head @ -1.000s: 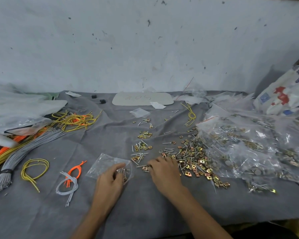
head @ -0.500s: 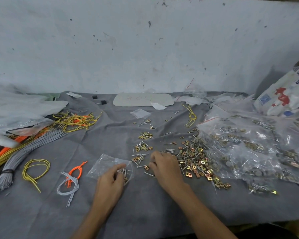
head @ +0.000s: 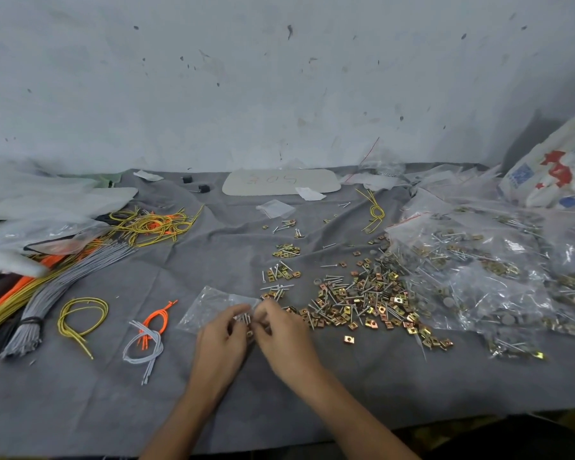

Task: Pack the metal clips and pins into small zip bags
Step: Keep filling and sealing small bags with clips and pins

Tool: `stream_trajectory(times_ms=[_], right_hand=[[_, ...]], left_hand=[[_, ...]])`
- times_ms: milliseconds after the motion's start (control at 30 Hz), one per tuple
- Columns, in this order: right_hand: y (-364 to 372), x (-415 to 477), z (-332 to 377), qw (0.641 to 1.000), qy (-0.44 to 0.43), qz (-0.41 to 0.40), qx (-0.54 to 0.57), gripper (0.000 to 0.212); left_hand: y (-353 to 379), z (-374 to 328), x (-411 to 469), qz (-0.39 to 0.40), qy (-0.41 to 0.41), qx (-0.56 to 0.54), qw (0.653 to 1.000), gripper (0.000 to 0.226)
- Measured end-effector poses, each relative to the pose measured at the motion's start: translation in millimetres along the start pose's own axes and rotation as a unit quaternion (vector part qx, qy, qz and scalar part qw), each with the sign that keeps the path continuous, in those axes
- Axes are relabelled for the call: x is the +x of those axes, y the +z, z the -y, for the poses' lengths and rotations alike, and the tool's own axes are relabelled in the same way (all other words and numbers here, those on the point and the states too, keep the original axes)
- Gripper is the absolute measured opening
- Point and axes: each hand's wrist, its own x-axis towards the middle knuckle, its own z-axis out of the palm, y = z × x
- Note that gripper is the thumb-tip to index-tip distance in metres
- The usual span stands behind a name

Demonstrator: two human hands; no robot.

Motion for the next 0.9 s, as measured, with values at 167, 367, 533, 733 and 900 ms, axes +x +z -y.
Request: stream_trajectory(times_ms=[167,367,533,733,900], right_hand=[[-15.4,1.8,-9.9,0.998,-0.029,0.055,-0.025,0.011],[-66.1,29.2,-35.6,0.983,0.032,0.041,-0.179,0.013],[-62.6,29.8,-35.8,0.966,-0.015,0.126,-0.227,0.02],[-53.7,34.4,-38.1,0.959,-0.025,0.102,-0.262,0.02],[-54.7,39.3,-37.4,0.957,-0.019,0.101,-0.27,0.02]], left_hand=[[0.8,3.2,0.5,-0.012,0.014,0.015,1.0,0.032],[2.5,8.3,3.9,-0.017,0.014,0.024,0.999,0.034],[2.2,9.3,4.6,-0.017,0.015,0.022,1.0,0.035],[2.2,9.7,3.9,-0.017,0.013,0.016,1.0,0.034],[1.9,8.3,3.3,-0.018,0.008,0.013,1.0,0.033]])
